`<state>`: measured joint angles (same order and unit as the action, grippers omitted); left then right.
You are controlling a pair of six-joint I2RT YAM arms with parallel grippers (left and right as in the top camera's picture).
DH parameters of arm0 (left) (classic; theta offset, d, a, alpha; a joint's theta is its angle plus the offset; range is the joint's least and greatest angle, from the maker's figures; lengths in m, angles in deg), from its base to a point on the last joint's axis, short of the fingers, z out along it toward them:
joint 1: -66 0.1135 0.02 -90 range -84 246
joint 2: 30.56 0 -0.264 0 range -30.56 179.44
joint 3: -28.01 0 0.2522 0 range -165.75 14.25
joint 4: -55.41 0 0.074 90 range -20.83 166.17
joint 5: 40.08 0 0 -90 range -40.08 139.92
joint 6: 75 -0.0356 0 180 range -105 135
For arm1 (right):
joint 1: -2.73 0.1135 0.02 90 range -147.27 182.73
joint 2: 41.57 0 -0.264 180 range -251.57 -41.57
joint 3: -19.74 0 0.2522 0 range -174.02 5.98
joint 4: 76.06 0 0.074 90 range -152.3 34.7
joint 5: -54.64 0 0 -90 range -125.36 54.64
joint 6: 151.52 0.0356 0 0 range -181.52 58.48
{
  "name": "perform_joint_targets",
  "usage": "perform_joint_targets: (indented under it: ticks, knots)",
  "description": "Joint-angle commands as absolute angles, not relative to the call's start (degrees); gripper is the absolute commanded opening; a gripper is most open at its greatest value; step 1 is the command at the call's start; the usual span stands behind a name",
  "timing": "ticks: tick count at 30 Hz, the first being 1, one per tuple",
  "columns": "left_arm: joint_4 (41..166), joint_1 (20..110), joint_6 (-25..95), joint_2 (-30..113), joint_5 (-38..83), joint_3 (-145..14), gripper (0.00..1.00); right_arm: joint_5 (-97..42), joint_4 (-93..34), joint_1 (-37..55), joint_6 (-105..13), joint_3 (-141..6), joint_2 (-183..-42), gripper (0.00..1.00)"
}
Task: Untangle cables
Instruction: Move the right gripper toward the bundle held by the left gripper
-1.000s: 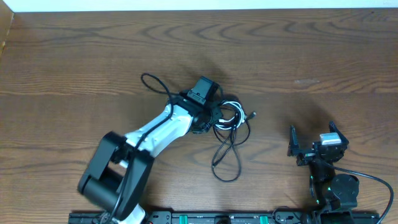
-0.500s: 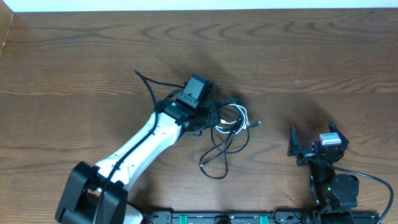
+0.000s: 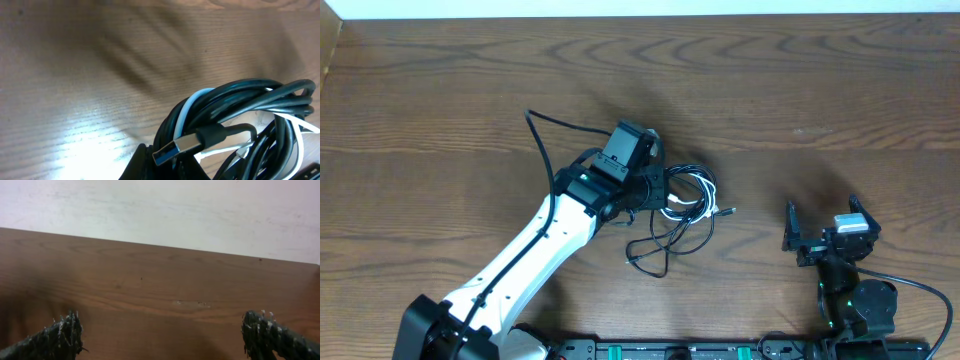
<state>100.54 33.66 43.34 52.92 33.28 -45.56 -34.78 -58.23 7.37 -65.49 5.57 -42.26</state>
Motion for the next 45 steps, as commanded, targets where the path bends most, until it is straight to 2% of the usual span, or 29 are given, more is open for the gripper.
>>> perform_joint_targets:
  ticks: [1, 5, 7, 9, 13, 17, 18, 21, 23, 25, 26, 27, 29, 33, 42, 45]
  knots:
    - [99.71, 33.79, 40.32, 52.0, 32.56, -46.0, 0.08, -35.0, -58.01, 7.7, -65.4, 5.68, -41.95, 0.99]
    - [99.54, 33.79, 40.34, 52.0, 32.58, -46.0, 0.08, -34.8, -58.88, 7.7, -65.31, 5.68, -41.95, 0.99]
    - [99.51, 33.79, 40.34, 52.0, 32.62, -46.0, 0.08, -28.92, -59.27, 7.7, -61.68, 5.68, -41.95, 0.99]
    - [99.12, 33.79, 40.73, 52.02, 32.6, -46.0, 0.08, -19.98, -59.17, 7.7, -54.01, 5.68, -41.95, 0.99]
    - [97.57, 33.79, 44.52, 52.07, 32.6, -46.0, 0.08, 2.25, -59.76, 7.7, -28.79, 5.68, -41.95, 0.99]
    - [96.48, 33.79, 46.42, 52.11, 32.62, -46.0, 0.08, 1.33, -62.97, 7.7, -14.69, 5.68, -41.95, 0.99]
    - [96.5, 33.79, 46.53, 52.16, 32.62, -46.0, 0.08, 0.96, -64.54, 7.7, -14.23, 5.68, -41.95, 0.94]
    - [96.52, 33.77, 48.56, 52.2, 32.56, -45.97, 0.08, 1.48, -69.85, 7.7, -14.3, 5.66, -41.95, 0.58]
    - [96.5, 33.58, 49.63, 52.2, 32.54, -45.97, 0.08, 2.88, -71.1, 7.72, -11.48, 5.66, -41.95, 0.46]
    - [96.5, 32.72, 49.61, 52.2, 32.54, -45.97, 0.08, 5.0, -70.97, 7.72, -9.25, 5.66, -41.97, 0.48]
    - [96.5, 32.09, 49.59, 52.2, 32.54, -45.97, 0.08, 5.55, -70.6, 7.72, -9.25, 5.66, -41.99, 0.52]
    - [96.5, 30.6, 49.54, 52.2, 32.54, -45.97, 0.08, 5.52, -69.22, 7.72, -9.27, 5.66, -42.21, 0.59]
    - [96.52, 28.29, 47.9, 52.2, 32.51, -45.97, 0.08, 5.28, -68.13, 7.72, -10.32, 5.66, -42.82, 0.65]
    - [96.48, 24.64, 45.7, 52.2, 32.58, -45.97, 0.08, 4.17, -67.62, 7.72, -11.0, 5.66, -44.62, 0.73]
    - [94.97, 20.83, 45.74, 52.2, 32.51, -45.97, 0.08, 2.44, -67.21, 7.72, -11.04, 5.66, -51.98, 0.59]
    - [91.25, 20.07, 46.15, 52.18, 29.98, -45.97, 0.08, 2.25, -67.25, 7.72, -11.02, 5.66, -55.19, 0.42]
